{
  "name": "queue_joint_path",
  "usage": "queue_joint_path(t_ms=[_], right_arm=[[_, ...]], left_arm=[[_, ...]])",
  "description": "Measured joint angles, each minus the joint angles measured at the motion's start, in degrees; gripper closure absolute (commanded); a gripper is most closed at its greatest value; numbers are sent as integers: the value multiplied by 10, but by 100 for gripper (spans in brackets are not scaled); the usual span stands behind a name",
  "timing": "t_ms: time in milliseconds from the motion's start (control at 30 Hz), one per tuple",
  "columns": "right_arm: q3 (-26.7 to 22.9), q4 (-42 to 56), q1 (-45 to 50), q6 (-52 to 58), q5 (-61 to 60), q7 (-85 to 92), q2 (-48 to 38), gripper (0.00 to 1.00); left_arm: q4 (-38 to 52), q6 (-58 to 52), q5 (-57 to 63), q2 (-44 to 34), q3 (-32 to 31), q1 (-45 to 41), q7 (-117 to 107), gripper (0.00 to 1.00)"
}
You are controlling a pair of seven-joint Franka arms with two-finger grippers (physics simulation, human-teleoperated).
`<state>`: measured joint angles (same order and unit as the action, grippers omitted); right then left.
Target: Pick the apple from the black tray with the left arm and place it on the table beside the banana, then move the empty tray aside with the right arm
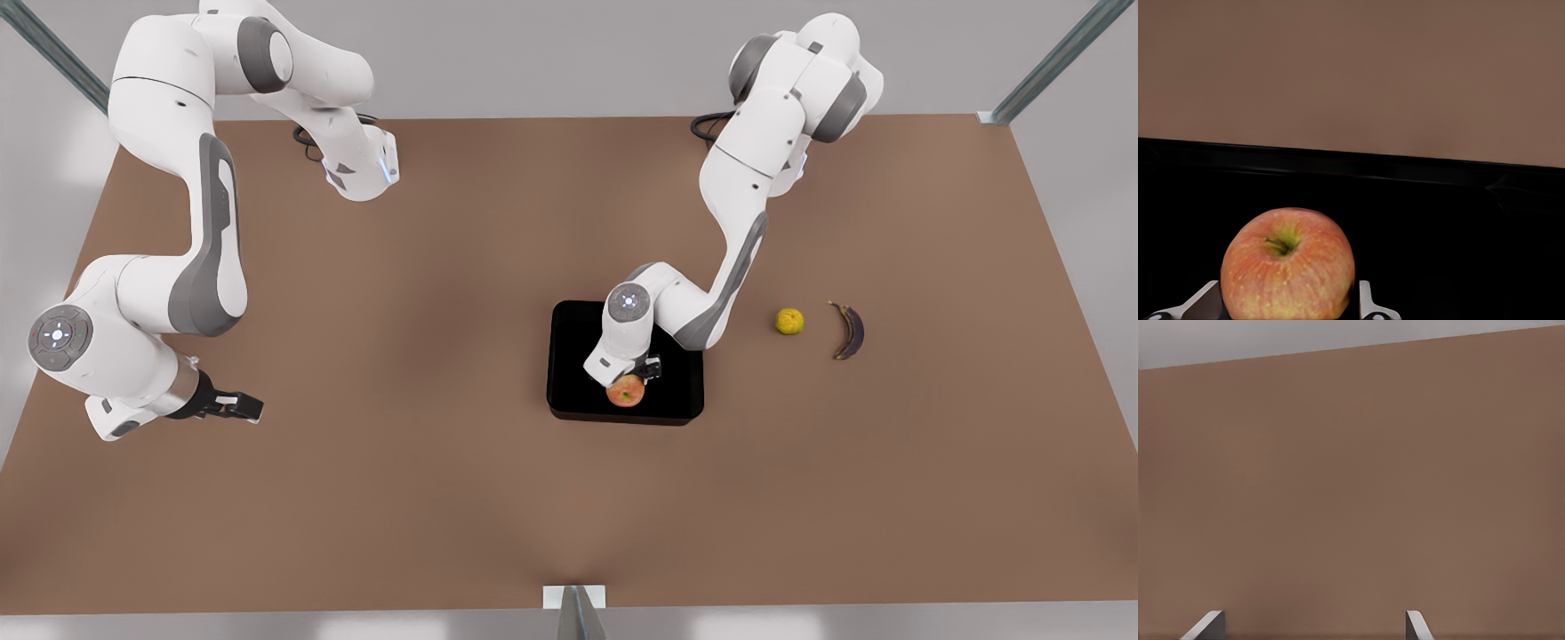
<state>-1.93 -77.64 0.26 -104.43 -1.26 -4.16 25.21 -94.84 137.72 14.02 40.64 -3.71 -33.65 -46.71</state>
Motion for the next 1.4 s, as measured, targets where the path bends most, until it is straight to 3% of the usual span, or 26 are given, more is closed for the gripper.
queue_joint_path(t_ms=[467,533,633,800,900,1000,1100,1167,1233,1300,1400], right_arm=[[0,0,0,0,0,0,0,0],[0,0,0,0,0,0,0,0],[1,0,0,0,1,0,0,0],[1,0,0,0,1,0,0,0],[2,0,0,0,0,0,-1,0],[30,40,89,48,-1,-21,-26,0],[42,87,256,92,-1,-81,-23,0],[43,110,318,106,-2,-127,1,0],[39,127,346,111,-3,-173,32,0],[43,137,353,98,-4,-222,52,0],[47,140,357,76,-6,-293,76,0]], left_arm=[[-11,37,32,27,4,2,-14,0],[-11,39,36,27,4,1,-17,9],[-11,36,40,19,4,1,-22,10],[-9,-48,28,-73,-4,9,-16,10],[-10,-135,-8,-153,-3,87,22,10],[-50,-176,-27,-173,-2,204,84,10],[-112,-158,-35,-167,-1,298,153,10],[-186,-114,-36,-163,0,330,196,10],[-231,-67,-37,-164,1,341,234,9],[-244,-34,-37,-165,4,344,268,0],[-248,-2,-37,-166,4,344,313,0]])
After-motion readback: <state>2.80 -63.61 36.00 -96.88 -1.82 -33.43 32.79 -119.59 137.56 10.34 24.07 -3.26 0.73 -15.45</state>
